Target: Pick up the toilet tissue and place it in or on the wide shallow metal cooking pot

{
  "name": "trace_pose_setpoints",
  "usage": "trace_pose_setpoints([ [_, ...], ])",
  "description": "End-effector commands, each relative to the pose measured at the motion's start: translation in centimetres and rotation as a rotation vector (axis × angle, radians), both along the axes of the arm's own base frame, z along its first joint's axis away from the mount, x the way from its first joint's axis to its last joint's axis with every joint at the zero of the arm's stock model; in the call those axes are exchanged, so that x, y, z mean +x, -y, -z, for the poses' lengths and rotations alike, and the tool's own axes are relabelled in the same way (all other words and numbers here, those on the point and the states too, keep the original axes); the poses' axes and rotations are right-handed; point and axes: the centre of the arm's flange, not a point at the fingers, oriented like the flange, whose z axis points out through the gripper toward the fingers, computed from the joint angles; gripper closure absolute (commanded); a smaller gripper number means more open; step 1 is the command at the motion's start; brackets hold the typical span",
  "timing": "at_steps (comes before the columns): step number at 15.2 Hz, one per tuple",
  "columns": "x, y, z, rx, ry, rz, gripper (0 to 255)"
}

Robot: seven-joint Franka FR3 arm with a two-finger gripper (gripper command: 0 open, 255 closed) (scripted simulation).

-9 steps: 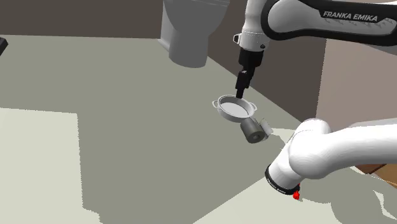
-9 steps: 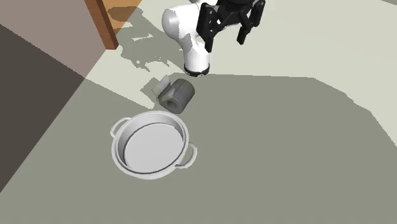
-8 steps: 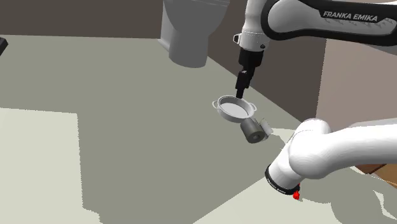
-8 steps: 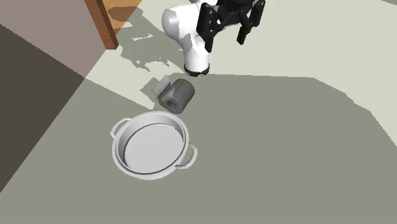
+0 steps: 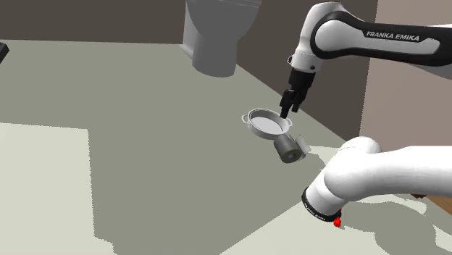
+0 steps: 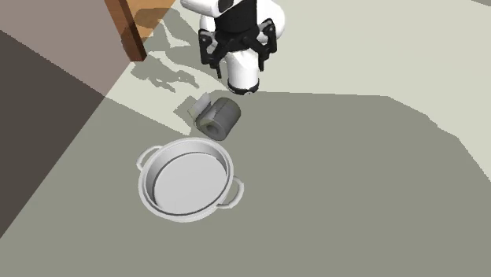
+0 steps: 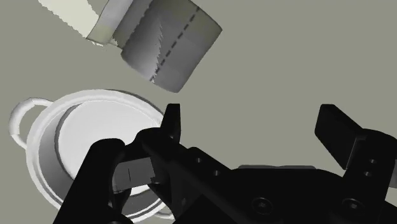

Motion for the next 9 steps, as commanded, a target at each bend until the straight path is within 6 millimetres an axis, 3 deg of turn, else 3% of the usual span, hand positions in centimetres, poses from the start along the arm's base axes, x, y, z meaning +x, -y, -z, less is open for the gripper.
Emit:
trace_pose_setpoints([
  [1, -1.7, 2.3, 1.7, 0.032, 0.003, 0.082, 0],
  [9, -9.9, 9.1, 8.4, 0.154, 0.010, 0.407, 0],
])
